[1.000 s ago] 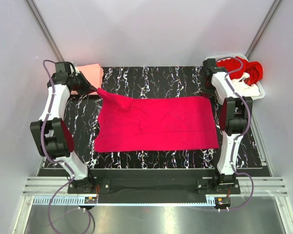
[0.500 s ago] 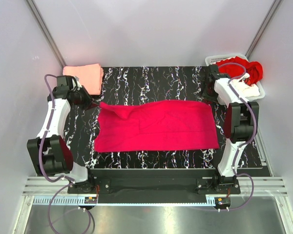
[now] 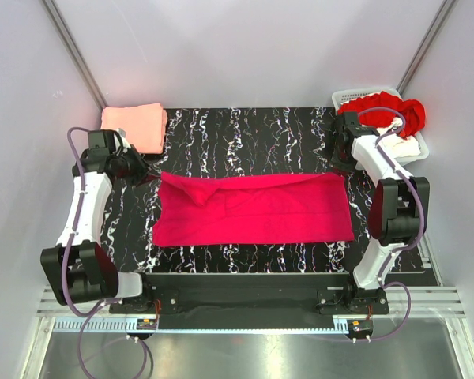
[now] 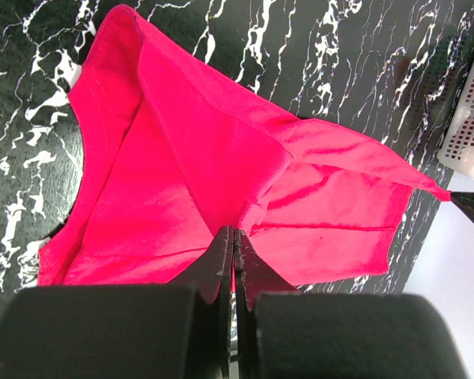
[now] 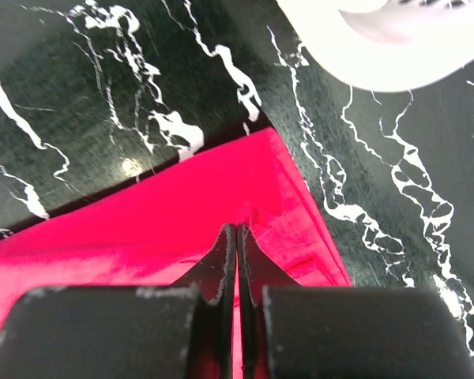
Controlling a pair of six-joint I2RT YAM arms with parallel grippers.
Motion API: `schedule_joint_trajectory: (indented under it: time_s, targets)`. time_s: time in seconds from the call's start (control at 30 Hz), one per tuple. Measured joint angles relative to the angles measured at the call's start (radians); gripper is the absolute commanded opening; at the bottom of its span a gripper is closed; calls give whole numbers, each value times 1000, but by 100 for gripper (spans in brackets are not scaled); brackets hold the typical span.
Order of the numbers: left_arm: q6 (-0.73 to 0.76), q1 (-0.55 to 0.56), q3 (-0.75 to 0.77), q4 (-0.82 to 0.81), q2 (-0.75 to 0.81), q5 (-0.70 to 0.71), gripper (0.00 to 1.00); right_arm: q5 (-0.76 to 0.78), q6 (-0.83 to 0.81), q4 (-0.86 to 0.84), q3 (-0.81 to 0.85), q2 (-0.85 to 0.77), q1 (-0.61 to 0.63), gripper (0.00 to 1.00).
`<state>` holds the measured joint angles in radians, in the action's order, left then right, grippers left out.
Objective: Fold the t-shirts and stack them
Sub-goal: Fold the tshirt
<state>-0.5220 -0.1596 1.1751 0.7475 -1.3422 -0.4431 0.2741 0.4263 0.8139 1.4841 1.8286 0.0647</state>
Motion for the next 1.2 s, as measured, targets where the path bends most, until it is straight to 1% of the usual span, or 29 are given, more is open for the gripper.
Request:
schedule_joint_trajectory:
  time_s: [0.3, 0.53, 0.93, 1.2]
  targets:
    - [-2, -6, -10, 43, 46, 1, 0, 7, 0, -2, -35, -19, 0, 0]
    - [-10, -27, -76, 58, 101, -13, 0, 26, 5, -1, -48, -27, 0, 0]
    - [-10, -34, -126, 75, 121, -25, 0, 57, 16, -4, -100, -50, 0, 0]
    - [-10, -38, -154, 90, 163, -25, 0, 81, 20, -5, -150, -57, 0, 0]
